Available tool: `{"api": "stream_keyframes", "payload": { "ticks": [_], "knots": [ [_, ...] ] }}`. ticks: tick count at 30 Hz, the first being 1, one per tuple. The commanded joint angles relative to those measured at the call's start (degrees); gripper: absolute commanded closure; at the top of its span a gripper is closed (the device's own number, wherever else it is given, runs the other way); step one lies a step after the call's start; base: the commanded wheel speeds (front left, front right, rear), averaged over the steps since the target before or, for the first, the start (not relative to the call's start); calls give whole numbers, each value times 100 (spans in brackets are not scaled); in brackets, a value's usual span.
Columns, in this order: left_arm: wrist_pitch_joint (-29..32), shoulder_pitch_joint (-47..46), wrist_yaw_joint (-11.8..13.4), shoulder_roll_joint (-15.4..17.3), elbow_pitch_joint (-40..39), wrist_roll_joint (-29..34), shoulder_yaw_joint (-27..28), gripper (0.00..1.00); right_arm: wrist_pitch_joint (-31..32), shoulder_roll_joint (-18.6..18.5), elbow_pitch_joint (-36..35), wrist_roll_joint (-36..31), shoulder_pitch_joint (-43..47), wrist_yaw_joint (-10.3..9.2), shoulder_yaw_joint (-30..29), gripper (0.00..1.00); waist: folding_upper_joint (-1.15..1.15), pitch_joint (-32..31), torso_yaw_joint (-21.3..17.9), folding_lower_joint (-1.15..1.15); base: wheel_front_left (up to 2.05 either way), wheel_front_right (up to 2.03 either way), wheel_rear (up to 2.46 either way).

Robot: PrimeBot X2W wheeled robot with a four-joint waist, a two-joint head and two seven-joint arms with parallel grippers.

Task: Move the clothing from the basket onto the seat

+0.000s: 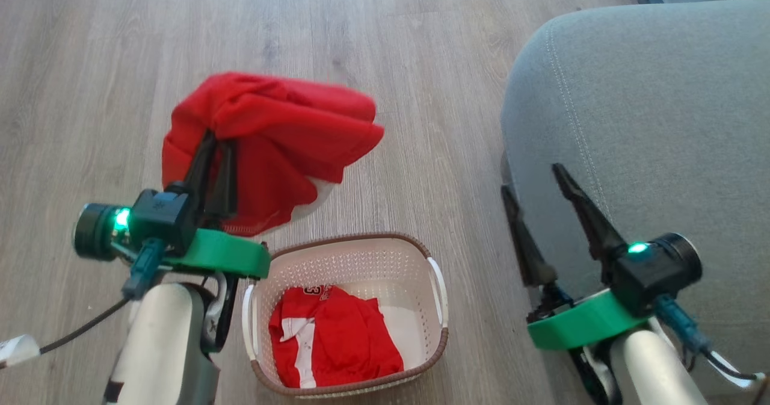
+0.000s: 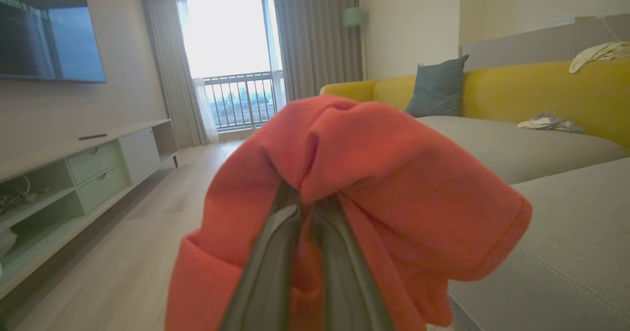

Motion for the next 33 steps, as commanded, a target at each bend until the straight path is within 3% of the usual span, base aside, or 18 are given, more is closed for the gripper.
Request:
{"api": "stream_keyframes", "payload": {
  "ticks": [1, 12, 17, 26, 33],
  "knots": [
    [-71, -220, -67, 17, -455, 83, 138, 100, -36, -126, -299, 14, -304, -1, 315, 0, 0, -4, 8, 1, 0, 0, 0],
    [-71, -246, -412, 45, -929, 296, -68, 100, -36, -481, -613, 149, -402, -1, 919, 0, 0, -5, 27, 1, 0, 0, 0],
    [-71, -277, -630, 220, -856, 574, -552, 100, -36, -693, -762, 124, -502, -1, 1298, 0, 0, 36, 59, 1, 0, 0, 0],
    [-71, -549, -793, 567, -953, 807, -1651, 100, -36, -975, -522, 13, -935, -1, 1773, 0, 0, 202, 110, 1, 0, 0, 0],
    [-71, -724, -690, 637, -1016, 733, -2166, 100, -36, -1184, -54, 33, -1160, -1, 2118, 0, 0, 223, 193, 1, 0, 0, 0]
  ]
}}
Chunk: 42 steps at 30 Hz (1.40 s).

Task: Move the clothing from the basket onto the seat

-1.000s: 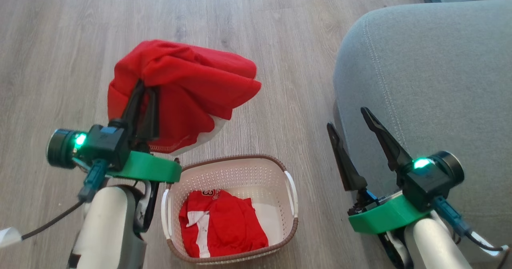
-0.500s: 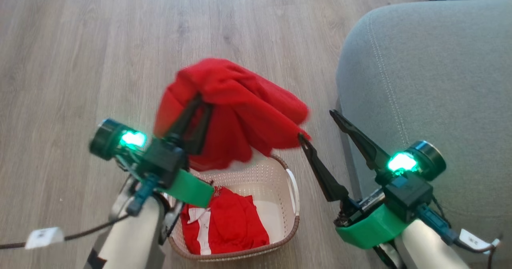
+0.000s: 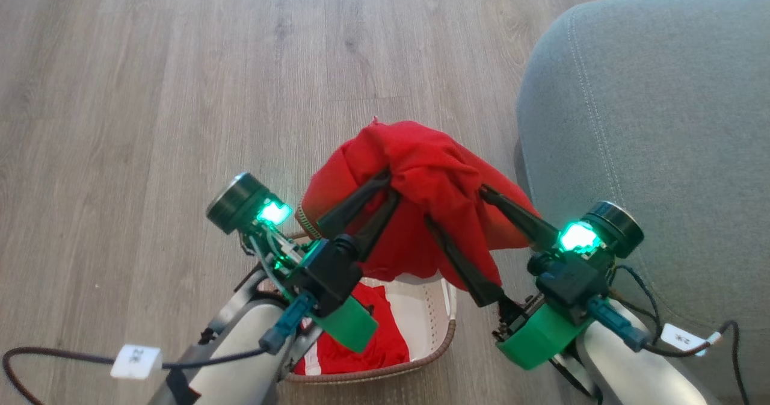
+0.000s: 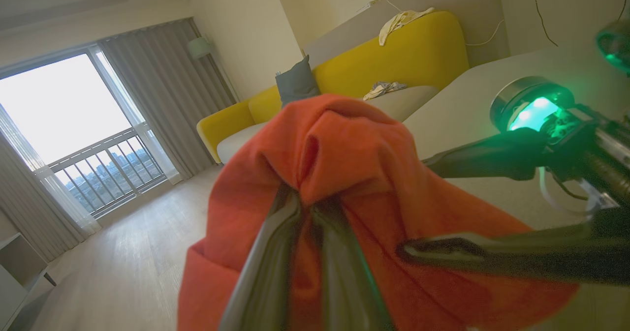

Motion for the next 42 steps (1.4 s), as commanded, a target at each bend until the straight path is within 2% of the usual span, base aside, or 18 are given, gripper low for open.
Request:
{"api": "stream_keyframes", "payload": {
  "ticks": [1, 7, 15, 16, 17, 18, 26, 27, 28, 30, 42],
  "knots": [
    [-53, -347, 63, 75, -257, -50, 135, 100, -36, -48, -132, -31, -248, -1, 133, 0, 0, 1, 2, 0, 0, 0, 0],
    [-53, -399, 72, 81, -272, -241, -134, 100, -36, -129, 108, -117, -460, -1, 396, 0, 0, -10, -3, 0, 0, 0, 0],
    [-53, -379, -80, -47, -216, -546, -240, 100, -36, 54, 350, -157, -672, -1, 569, 0, 0, -55, 29, 0, 0, 0, 0],
    [-53, -369, -93, -62, -210, -556, -256, 100, -36, 66, 384, -154, -682, -1, 617, 18, 0, -62, 39, 0, 0, 0, 0],
    [-53, -359, -104, -75, -200, -565, -267, 100, -36, 87, 452, -129, -682, -1, 634, 77, 0, -69, 48, 0, 0, 0, 0],
    [-53, -347, -113, -83, -188, -570, -275, 100, -36, 124, 480, -124, -693, -1, 607, 100, 0, -74, 57, 0, 0, 0, 0],
    [-53, -216, -150, -144, -12, -636, -243, 100, -36, 350, 463, -18, -608, -1, 311, 100, 0, -123, 131, 0, 0, 0, 0],
    [-53, -190, -151, -163, 33, -668, -207, 86, -36, 363, 437, -20, -595, -1, 277, 100, 0, -130, 137, 0, 0, 0, 0],
    [-53, -178, -146, -185, 54, -683, -170, 64, -36, 373, 403, -27, -581, -1, 235, 100, 0, -134, 145, 0, 0, 0, 0],
    [-53, -153, -152, -234, 97, -732, -115, 0, -36, 384, 328, -62, -545, -1, 132, 100, 0, -145, 164, 0, 0, 0, 0],
    [-53, 230, 43, -205, 431, -680, 420, 0, -36, 606, 202, -219, -153, -1, -937, 100, 0, -221, 115, 0, 0, 0, 0]
  ]
}}
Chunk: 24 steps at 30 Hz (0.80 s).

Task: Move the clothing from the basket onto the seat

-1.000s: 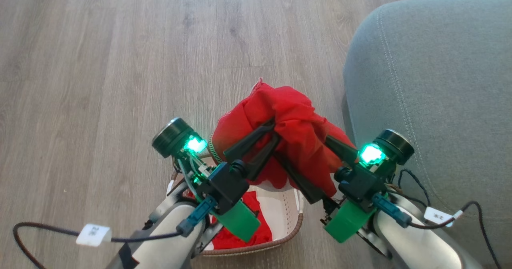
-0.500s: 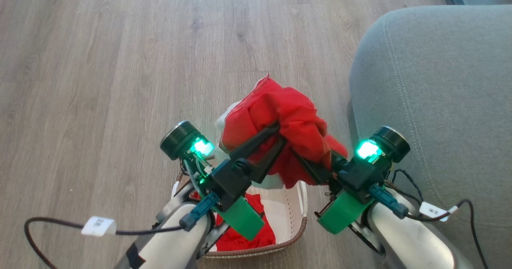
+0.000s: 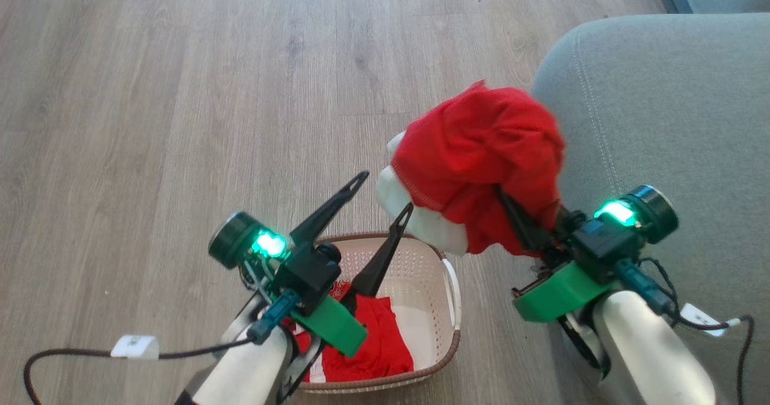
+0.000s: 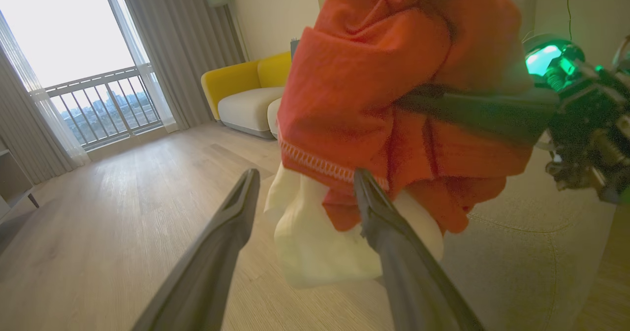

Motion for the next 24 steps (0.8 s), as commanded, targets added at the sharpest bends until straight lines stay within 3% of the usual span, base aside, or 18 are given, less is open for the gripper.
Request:
{"api": "stream_keyframes", "payload": {
  "ticks": [1, 14, 24],
  "knots": [
    [-27, -89, 48, 51, -128, -14, 260, 0, -37, 94, -240, 12, -44, -1, -95, 100, 0, 3, -9, 0, 0, 0, 0],
    [-27, 569, -124, -77, 642, -317, 694, 0, -37, 427, -129, 135, 570, -1, -1366, 100, 0, -25, -1, 0, 0, 0, 0],
    [-27, 876, -268, -191, 1061, -248, 733, 0, -37, 535, 171, 119, 832, -1, -1918, 100, 0, -61, -35, 0, 0, 0, 0]
  ]
}}
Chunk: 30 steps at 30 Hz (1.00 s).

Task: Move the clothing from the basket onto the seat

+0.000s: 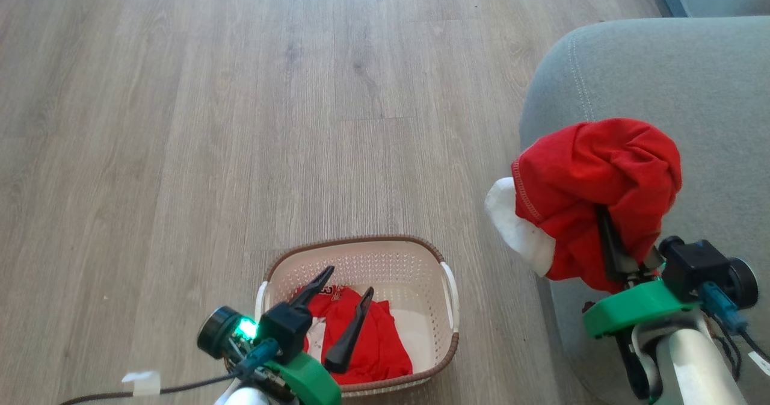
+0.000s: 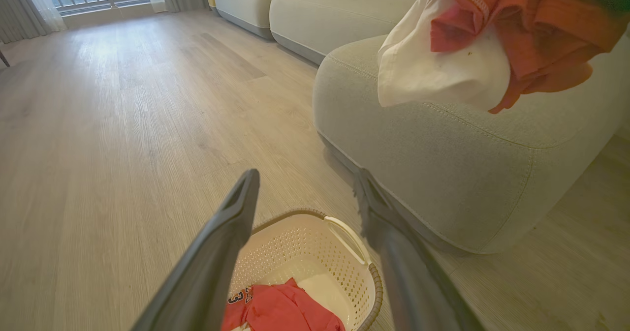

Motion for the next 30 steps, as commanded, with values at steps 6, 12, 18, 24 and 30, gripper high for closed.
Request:
{"api": "stream_keyframes", "payload": {
  "ticks": [6, 12, 18, 24, 30],
  "knots": [
    [-29, -94, -29, -90, -84, 84, 305, 0, -37, 8, -130, -18, -115, -1, 17, 100, 0, -4, -56, 0, 0, 0, 0],
    [-29, -89, -40, -132, -110, 130, 385, 0, -37, -21, -175, -36, -182, -1, -17, 100, 0, 33, -231, 0, 0, 0, 0],
    [-29, -134, -47, -154, -167, 199, 415, 0, -37, -42, -301, -84, -242, -1, -128, 100, 0, 133, -592, 0, 0, 0, 0],
    [-29, -209, -53, -146, -229, 289, 368, 0, -37, -30, -454, -145, -284, -1, -260, 100, 0, 318, -1231, 0, 0, 0, 0],
    [-29, -324, -54, -151, -337, 320, 405, 0, -37, -1, -546, -204, -344, -1, -437, 100, 0, 537, -1824, 0, 0, 0, 0]
  ]
}}
